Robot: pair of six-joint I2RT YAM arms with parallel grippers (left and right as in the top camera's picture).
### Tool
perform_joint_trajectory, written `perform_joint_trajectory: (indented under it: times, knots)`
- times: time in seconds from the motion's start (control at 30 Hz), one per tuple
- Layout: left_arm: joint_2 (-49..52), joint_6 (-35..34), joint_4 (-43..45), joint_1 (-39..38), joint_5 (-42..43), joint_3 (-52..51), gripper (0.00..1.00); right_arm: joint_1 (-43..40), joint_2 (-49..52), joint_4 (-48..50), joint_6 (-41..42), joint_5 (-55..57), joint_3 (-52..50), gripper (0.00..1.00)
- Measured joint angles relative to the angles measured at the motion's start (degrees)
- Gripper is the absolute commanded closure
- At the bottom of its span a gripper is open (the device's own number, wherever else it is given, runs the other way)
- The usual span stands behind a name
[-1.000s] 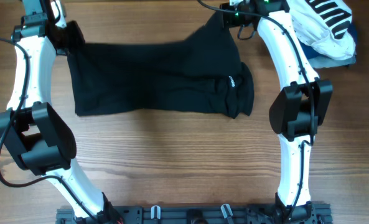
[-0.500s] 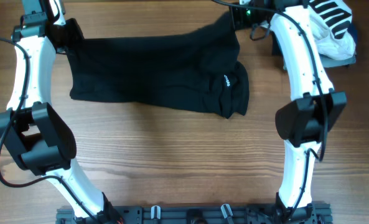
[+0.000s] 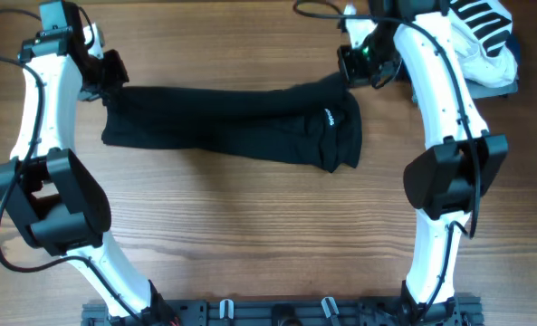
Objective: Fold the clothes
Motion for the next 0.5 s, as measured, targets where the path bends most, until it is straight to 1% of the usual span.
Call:
perform_joint_trajectory:
  times: [0.2,0.3,0.33,0.37,0.43,0.47,0.5]
  knots:
    - [-0.02,0.57,1.97,0.00,-2.36,-6.05,0.96,0.48,0.00,1.97,0.00,-0.44,-11.23,0.96]
    - [-0.02,0.70,4.96,0.00,-2.51,-9.03,0.95,0.48,0.00,3.15,0.07,-0.63,-17.42,0.96]
    - [-0.02,0.70,5.88,0.00,-2.54,-10.10,0.89,0.48,0.00,3.54,0.26,-0.61,-19.37,0.96]
    - [-0.02,0.70,6.47,0.00,-2.56,-10.82,0.76,0.48,0.00,4.35,0.28,-0.59,-20.96,0.93]
    - [-0.02,1.18,7.02,0.00,-2.71,-11.91,0.46,0.48,0.00,5.62,0.42,-0.61,-23.61,0.81]
    - [-0.02,1.33,7.08,0.00,-2.80,-12.37,0.24,0.48,0.00,6.32,0.61,-0.66,-25.20,0.78]
    - [-0.02,1.51,7.08,0.00,-2.91,-12.46,0.17,0.48,0.00,6.71,0.61,-0.61,-26.27,0.75]
